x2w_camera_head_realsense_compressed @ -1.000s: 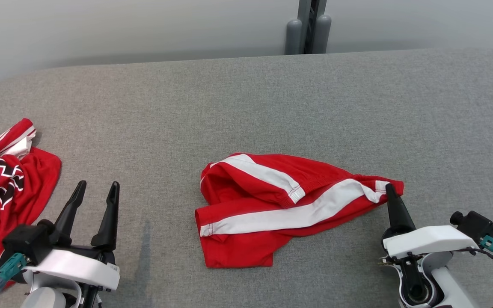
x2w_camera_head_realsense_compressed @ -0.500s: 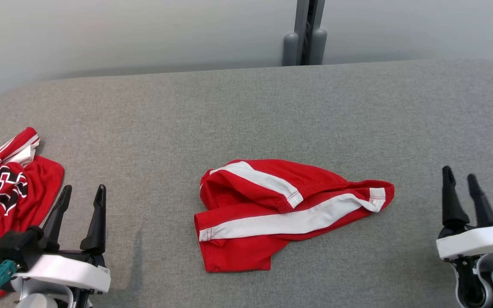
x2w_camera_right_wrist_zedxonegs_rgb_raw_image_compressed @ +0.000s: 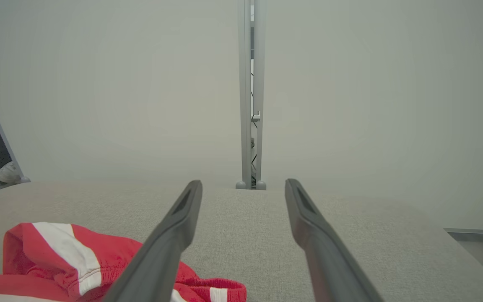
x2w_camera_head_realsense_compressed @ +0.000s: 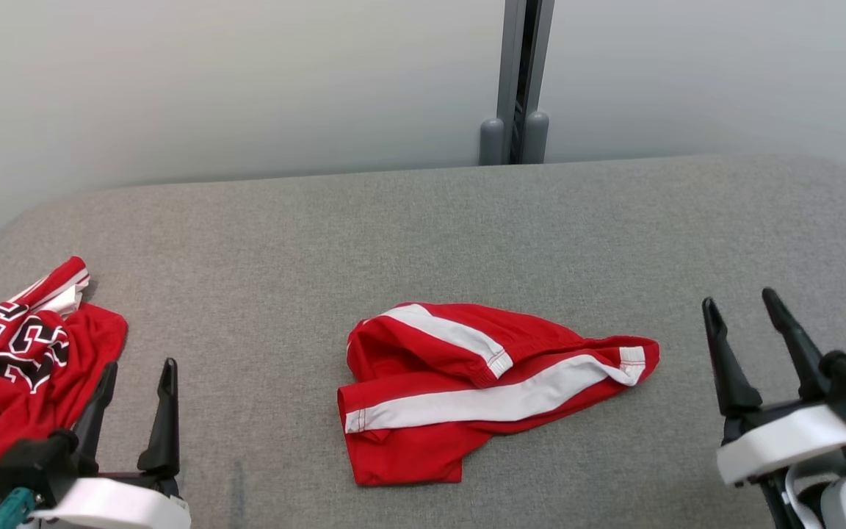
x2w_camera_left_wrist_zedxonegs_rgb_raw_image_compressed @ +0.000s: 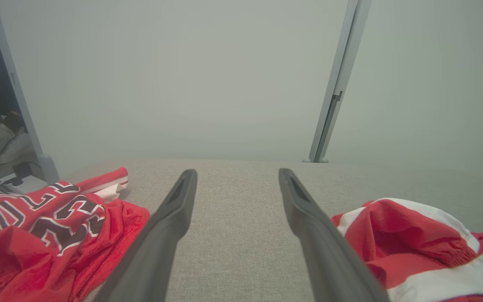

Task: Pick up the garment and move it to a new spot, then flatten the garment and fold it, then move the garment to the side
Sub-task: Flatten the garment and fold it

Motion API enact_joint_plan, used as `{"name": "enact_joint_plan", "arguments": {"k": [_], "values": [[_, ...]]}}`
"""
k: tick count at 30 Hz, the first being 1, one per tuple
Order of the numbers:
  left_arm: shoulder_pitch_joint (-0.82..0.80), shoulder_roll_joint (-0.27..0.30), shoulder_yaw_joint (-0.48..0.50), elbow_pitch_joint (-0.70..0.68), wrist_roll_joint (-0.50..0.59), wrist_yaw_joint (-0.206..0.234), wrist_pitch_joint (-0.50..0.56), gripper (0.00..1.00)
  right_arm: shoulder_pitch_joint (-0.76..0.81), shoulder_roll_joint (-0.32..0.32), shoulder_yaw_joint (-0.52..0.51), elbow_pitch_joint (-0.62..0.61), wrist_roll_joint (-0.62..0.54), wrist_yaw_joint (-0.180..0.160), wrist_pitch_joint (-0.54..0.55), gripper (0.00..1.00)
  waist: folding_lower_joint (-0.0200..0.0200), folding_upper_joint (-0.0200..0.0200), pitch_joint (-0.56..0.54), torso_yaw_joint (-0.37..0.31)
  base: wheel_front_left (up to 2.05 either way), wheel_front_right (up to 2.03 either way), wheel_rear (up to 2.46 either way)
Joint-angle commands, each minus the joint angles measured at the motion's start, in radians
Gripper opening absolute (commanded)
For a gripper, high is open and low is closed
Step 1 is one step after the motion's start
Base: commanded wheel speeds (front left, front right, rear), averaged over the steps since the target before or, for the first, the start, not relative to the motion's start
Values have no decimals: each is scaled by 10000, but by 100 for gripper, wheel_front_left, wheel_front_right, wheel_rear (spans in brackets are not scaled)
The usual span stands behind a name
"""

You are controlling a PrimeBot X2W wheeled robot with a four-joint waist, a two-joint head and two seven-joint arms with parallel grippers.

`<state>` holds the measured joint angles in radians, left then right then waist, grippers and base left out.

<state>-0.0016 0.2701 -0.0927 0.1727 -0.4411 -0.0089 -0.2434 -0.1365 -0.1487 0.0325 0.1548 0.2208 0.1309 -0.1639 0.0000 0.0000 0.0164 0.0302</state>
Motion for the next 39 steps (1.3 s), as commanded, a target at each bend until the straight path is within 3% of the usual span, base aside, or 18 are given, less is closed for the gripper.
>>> {"name": "enact_joint_plan", "arguments": {"k": [1, 9, 26, 32, 39], "values": [[113, 23, -4, -45, 46, 69, 31, 100, 213, -39, -11, -99, -201, -1, 91, 100, 0, 0, -118, 24, 0, 0, 0], [579, 43, -193, -466, 70, 285, 327, 100, 1276, 366, -183, -784, -436, -3, 587, 100, 0, 0, -379, 66, 0, 0, 0], [657, 161, -378, -777, 27, 403, 654, 100, 1363, 612, -367, -983, -212, -3, 659, 100, 0, 0, -396, 46, 0, 0, 0], [190, 182, -565, -950, -203, 48, 899, 100, 1320, 661, -368, -972, -211, -3, 690, 100, 0, 0, -334, 44, 0, 0, 0], [-448, 99, -1697, -656, -568, -743, 2326, 100, 1209, 697, -162, -927, -208, -3, 752, 100, 0, 0, -64, -125, 0, 0, 0]]}}
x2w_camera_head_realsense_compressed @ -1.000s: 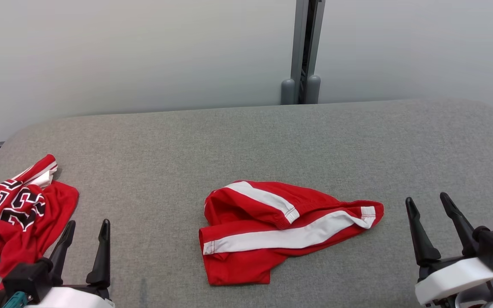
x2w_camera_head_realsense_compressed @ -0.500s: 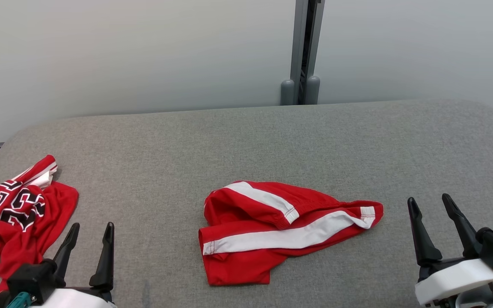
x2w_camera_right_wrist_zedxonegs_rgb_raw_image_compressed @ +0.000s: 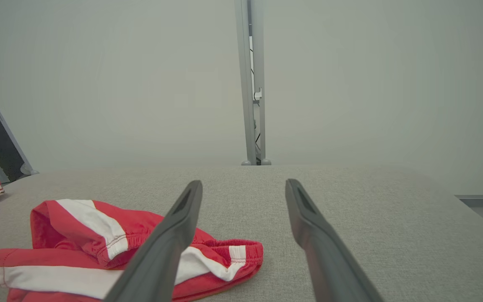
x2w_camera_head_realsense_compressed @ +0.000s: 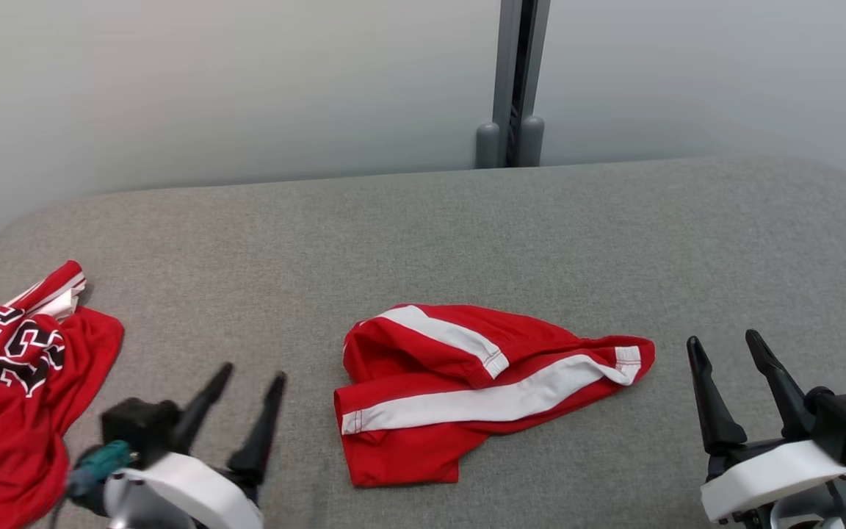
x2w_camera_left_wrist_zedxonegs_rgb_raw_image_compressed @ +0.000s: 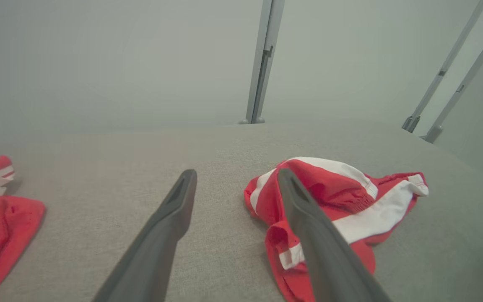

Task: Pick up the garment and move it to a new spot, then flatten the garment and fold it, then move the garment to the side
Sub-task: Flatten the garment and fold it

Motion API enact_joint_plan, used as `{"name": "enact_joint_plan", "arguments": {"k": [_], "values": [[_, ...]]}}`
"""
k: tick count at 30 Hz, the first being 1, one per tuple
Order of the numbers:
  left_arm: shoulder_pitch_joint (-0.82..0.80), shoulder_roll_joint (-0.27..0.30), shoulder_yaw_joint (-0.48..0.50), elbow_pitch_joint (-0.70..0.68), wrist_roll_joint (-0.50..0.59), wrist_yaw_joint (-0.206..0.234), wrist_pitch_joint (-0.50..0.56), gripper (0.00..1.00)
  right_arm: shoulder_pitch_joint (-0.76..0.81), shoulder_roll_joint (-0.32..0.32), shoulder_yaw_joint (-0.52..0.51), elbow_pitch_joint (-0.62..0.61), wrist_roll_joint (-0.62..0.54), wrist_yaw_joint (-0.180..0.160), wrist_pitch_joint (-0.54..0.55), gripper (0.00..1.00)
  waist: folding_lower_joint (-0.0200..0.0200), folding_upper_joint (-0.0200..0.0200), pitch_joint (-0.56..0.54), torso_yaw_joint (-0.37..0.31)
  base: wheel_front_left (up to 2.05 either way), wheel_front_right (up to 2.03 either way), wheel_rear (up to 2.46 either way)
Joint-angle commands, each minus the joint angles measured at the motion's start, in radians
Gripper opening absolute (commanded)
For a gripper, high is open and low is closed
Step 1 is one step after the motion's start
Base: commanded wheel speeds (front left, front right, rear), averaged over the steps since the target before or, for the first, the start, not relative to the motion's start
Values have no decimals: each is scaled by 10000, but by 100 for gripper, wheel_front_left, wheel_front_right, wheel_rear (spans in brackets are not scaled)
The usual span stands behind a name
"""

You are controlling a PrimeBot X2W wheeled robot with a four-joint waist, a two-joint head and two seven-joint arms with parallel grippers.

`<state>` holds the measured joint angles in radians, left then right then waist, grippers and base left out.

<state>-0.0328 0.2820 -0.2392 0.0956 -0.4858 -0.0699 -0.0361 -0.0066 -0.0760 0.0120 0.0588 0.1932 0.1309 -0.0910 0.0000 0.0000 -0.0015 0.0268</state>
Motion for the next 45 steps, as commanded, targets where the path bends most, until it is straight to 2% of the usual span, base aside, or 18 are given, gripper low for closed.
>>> {"name": "enact_joint_plan", "arguments": {"k": [1, 6, 18, 19, 20, 21, 22, 27, 31, 40, 45], "values": [[-188, -40, -405, 213, -213, -222, 492, 100, -122, -20, 72, 41, 88, -3, 19, 100, 0, 0, 180, -136, 0, 0, 0], [-290, -150, -1087, 589, -541, -435, 1217, 100, -258, 13, 137, 59, 84, -3, -41, 100, 0, 0, 432, -292, 0, 0, 0], [-1033, 35, -1951, 1575, -1138, -605, 1718, 100, -662, 100, 231, 184, 29, -3, -73, 100, 0, 0, 980, -647, 0, 0, 0], [-1079, 71, -2016, 1621, -1174, -611, 1747, 71, -697, 109, 227, 189, 22, -3, -80, 100, 0, 0, 1014, -667, 0, 0, 0], [-1120, 82, -2083, 1662, -1260, -606, 1758, 47, -714, 112, 230, 202, 22, -3, -96, 100, 0, 0, 1037, -683, 0, 0, 0], [-1177, 102, -2149, 1698, -1318, -605, 1789, 15, -717, 114, 212, 223, 23, -3, -108, 100, 0, 0, 1060, -697, 0, 0, 0], [-1236, 129, -2196, 1713, -1374, -608, 1782, 0, -735, 116, 195, 250, 29, -3, -107, 100, 0, 0, 1085, -704, 0, 0, 0], [-1410, 227, -2369, 1819, -1559, -619, 1579, 0, -846, 97, 141, 327, -13, -3, -23, 100, 0, 0, 1164, -707, 0, 0, 0], [-1515, 320, -2428, 1861, -1617, -621, 1419, 0, -1149, -380, 452, 426, -151, -3, 302, 100, 0, 0, 1228, -682, 0, 0, 0], [-1828, 491, -2462, 1760, -1624, -600, 1261, 0, -2692, -2466, 3064, 1420, 314, -3, 2322, 100, 0, 0, 1677, -424, 0, 0, 0], [-2074, 522, -2528, 1735, -1649, -601, 1118, 0, -3670, -3257, 4379, 1836, 586, -3, 2892, 100, 0, 0, 2054, -205, 0, 0, 0]]}}
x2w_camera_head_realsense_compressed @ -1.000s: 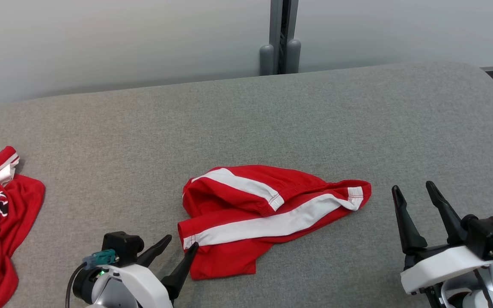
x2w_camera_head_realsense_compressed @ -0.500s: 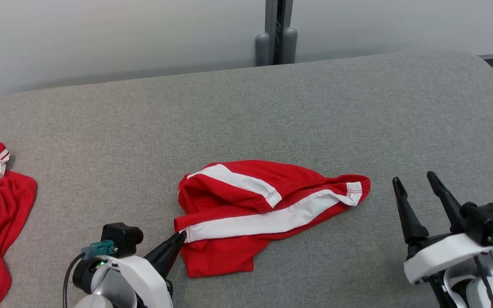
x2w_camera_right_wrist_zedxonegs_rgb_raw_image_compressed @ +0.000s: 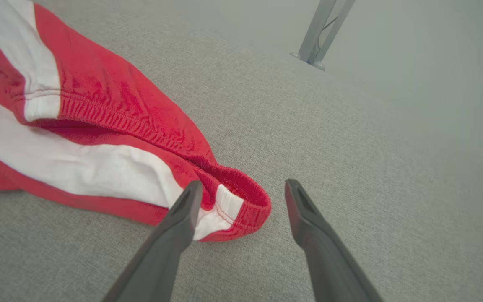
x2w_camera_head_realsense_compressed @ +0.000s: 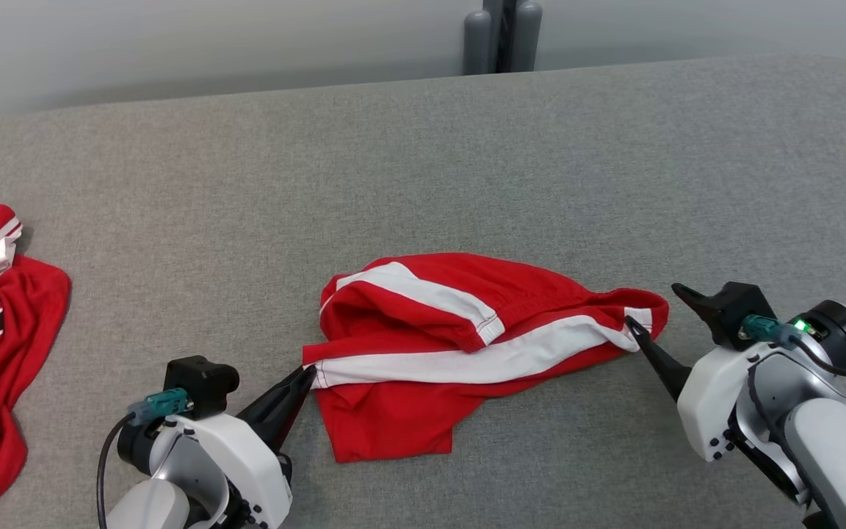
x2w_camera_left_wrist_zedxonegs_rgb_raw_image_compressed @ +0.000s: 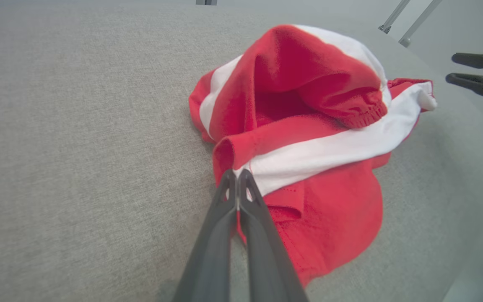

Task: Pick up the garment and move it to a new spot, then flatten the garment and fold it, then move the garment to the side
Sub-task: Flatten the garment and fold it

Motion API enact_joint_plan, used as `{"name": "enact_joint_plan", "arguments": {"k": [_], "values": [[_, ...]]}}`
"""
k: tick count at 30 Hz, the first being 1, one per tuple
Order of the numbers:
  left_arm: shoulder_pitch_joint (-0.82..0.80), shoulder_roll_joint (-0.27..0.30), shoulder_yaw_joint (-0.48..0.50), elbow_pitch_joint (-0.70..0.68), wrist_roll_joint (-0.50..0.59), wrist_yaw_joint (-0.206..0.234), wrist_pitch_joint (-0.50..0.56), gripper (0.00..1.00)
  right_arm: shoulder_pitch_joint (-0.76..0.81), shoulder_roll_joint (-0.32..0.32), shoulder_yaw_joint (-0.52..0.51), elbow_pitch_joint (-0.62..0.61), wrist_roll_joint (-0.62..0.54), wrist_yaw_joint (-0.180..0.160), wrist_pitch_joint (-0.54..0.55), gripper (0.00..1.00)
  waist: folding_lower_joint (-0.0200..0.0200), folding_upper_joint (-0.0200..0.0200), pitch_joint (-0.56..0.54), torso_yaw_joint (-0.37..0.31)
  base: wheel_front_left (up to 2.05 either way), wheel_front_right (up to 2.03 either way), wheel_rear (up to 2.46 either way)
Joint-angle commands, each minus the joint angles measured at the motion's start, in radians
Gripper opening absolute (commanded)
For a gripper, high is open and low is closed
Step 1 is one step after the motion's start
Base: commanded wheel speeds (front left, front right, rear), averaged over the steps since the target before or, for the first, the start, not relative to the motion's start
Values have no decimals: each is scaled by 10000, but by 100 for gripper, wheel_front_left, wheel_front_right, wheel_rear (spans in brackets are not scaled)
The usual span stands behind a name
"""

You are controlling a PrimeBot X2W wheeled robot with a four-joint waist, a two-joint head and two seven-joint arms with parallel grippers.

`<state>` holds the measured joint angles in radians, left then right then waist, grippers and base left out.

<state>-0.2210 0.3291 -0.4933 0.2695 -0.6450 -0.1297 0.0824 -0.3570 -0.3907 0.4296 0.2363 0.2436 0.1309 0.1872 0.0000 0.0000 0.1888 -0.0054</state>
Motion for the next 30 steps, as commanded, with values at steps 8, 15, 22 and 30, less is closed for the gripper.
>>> {"name": "enact_joint_plan", "arguments": {"k": [8, 15, 22, 30], "values": [[-480, 55, -183, 135, -153, -4, -352, 0, -1041, -901, 1905, 522, 789, -3, 991, 92, 0, 0, 456, 403, 0, 0, 0], [-599, 104, -82, 274, -183, 4, -825, 0, -1155, -1375, 2599, 305, 1947, -3, 1728, 0, 0, 0, 425, 444, 0, 0, 0], [-529, 493, 265, -380, -85, 371, -1039, 0, -238, -943, 1284, -538, 4613, -3, 1515, 0, 0, 0, 0, 297, 0, 0, 0], [-347, 1275, 692, -2094, -141, 942, -373, 0, 904, -336, -349, -1864, 7733, -1, 1680, 0, 0, 0, -544, 144, 0, 0, 0]]}}
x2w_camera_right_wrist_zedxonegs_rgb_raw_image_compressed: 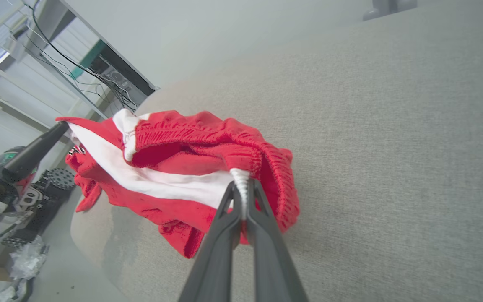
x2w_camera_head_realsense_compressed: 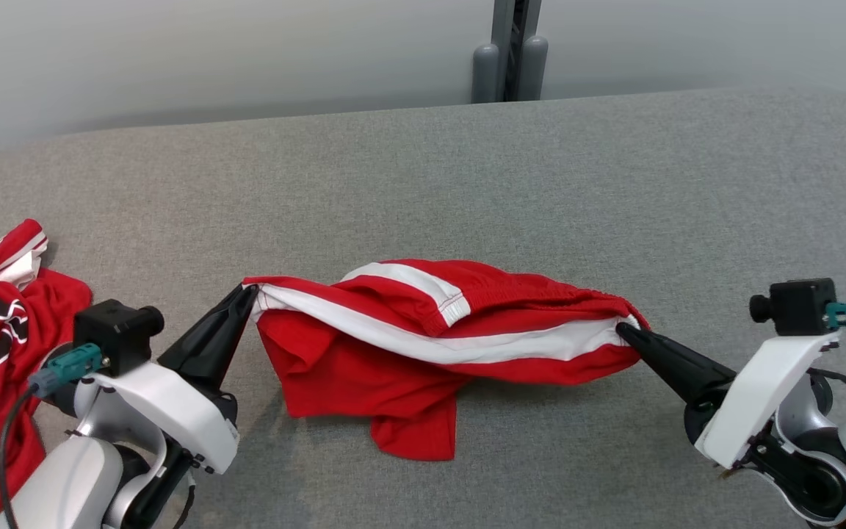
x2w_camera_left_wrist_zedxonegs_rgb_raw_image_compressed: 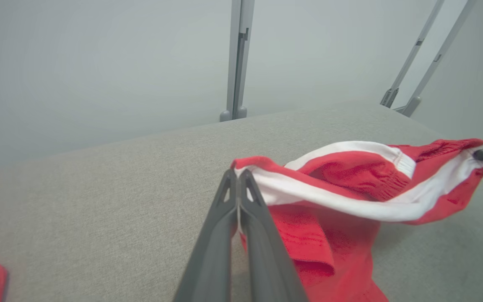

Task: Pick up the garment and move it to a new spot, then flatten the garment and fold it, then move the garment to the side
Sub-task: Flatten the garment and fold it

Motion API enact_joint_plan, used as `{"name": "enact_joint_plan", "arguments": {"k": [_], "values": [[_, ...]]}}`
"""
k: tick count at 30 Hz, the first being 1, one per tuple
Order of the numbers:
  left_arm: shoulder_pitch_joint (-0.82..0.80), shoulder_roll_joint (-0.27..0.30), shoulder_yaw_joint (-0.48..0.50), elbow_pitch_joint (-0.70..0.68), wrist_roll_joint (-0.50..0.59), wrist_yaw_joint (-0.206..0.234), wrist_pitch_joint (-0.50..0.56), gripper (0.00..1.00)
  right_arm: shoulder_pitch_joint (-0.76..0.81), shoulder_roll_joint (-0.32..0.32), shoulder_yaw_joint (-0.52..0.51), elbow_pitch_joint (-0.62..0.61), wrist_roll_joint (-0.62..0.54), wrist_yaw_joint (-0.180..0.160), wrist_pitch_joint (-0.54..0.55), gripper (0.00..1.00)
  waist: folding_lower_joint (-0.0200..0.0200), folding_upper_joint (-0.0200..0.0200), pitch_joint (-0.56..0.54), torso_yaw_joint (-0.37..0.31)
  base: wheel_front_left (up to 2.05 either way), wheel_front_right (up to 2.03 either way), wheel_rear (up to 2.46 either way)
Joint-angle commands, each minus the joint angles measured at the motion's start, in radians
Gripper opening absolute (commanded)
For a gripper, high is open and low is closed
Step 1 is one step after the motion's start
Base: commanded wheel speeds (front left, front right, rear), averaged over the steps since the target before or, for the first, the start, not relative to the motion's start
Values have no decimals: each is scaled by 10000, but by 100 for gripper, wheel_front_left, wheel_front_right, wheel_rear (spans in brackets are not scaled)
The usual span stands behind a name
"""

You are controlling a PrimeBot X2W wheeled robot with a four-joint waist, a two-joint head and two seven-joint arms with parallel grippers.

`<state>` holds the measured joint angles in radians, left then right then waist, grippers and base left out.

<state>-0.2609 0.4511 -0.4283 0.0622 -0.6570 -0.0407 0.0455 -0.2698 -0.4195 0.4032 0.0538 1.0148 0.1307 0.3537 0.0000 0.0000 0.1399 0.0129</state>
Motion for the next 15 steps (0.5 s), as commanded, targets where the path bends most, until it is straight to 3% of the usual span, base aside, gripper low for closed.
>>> {"name": "enact_joint_plan", "arguments": {"k": [1, 8, 15], "values": [[62, 155, 119, -267, -68, 112, 129, 0, 133, 17, -247, -198, 353, 0, 52, 0, 0, 0, -108, -57, 0, 0, 0], [-74, 849, 607, -2206, -235, 640, 1010, 0, 411, 773, -1699, -1636, 2798, 0, -238, 0, 0, 0, -312, -125, 0, 0, 0], [-63, 1091, 1028, -3199, -119, 1154, 1160, 0, 368, 1354, -2745, -2287, 3389, 0, -1442, 0, 0, 0, -479, -113, 0, 0, 0]]}}
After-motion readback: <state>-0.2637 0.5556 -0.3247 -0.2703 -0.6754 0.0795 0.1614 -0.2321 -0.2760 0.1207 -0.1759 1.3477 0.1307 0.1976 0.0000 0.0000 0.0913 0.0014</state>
